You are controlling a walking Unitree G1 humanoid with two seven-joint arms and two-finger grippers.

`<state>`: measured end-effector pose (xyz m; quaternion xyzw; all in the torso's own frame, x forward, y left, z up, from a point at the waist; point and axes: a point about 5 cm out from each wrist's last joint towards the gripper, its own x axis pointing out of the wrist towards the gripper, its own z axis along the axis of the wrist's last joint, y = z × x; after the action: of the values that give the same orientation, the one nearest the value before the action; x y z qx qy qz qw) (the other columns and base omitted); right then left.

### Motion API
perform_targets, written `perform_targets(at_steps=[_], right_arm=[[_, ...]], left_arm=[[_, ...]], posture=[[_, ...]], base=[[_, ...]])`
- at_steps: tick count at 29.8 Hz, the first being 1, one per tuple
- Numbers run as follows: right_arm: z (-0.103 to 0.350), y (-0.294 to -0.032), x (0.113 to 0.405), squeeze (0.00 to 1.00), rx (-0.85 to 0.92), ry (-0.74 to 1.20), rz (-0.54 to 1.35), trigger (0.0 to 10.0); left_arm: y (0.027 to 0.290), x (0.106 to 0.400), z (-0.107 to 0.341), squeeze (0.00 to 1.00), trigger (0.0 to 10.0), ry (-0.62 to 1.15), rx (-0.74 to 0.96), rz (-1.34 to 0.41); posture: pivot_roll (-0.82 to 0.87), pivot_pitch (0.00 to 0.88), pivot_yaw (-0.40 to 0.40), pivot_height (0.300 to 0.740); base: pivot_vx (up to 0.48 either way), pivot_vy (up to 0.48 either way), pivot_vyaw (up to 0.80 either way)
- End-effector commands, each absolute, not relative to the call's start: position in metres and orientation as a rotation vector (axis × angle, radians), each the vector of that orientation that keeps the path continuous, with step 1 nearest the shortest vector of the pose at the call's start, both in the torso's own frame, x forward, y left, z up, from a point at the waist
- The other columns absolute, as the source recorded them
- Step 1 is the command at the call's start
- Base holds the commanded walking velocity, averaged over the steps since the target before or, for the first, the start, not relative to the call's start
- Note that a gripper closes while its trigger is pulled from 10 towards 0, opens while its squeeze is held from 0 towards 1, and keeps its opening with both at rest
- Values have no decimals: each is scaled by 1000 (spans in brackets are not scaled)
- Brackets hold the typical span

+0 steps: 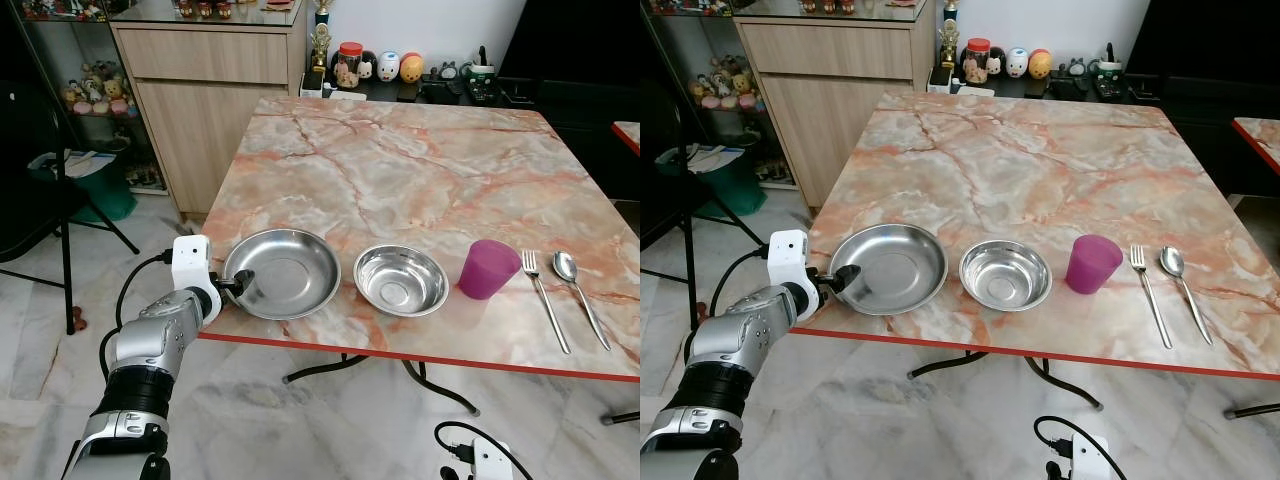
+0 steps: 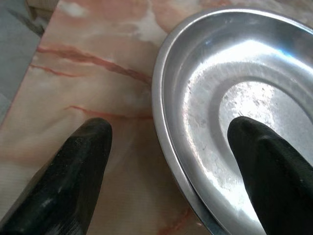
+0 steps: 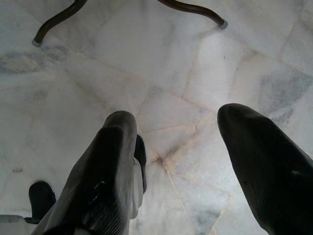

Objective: Setting the table

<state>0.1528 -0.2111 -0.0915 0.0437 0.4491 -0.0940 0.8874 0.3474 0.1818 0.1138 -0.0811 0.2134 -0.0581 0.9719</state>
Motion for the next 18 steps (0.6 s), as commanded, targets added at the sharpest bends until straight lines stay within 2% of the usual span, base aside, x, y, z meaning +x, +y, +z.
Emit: perform_targets(at_steps=[1,5,6,8,10,11,12,13,14,15,18], right_arm=[[-93,-209,150,0,86,954,-183,10000],[-93,-209,150,0,87,955,-182,10000],[-93,-209,150,0,87,955,-182,10000],[-93,-209,150,0,87,955,-181,10000],[-93,-208,150,0,86,956,-180,10000],[-94,-208,150,0,86,957,-180,10000],[-94,-208,150,0,86,957,-180,10000],[-94,-208,150,0,86,958,-180,10000],[-94,-207,149,0,86,959,-179,10000],[-94,-207,148,0,85,961,-179,10000],[-94,-209,147,0,84,965,-179,10000]], left_arm=[[179,346,113,0,10000,443,-148,-131],[179,346,111,0,10000,448,-137,-125],[179,345,110,0,8353,446,-142,-123],[178,344,105,0,6667,440,-146,-117],[177,343,102,0,6353,442,-144,-116],[177,341,98,0,4510,452,-147,-110],[177,341,98,0,4510,452,-147,-110],[177,340,96,0,3255,457,-148,-108],[176,339,95,0,824,461,-149,-106],[176,338,94,0,0,463,-150,-105],[176,338,93,0,0,464,-153,-105]], posture=[[64,0,-32,740],[64,0,-32,740],[64,0,-32,740],[61,0,-31,740],[60,0,-30,740],[60,0,-30,740],[60,0,-30,740],[60,0,-30,740],[60,0,-30,740],[60,0,-32,740],[60,0,-32,740]], base=[[0,0,0],[0,0,0],[0,0,0],[0,0,0],[0,0,0],[0,0,0],[0,0,0],[0,0,0],[0,0,0],[0,0,0],[0,0,0]])
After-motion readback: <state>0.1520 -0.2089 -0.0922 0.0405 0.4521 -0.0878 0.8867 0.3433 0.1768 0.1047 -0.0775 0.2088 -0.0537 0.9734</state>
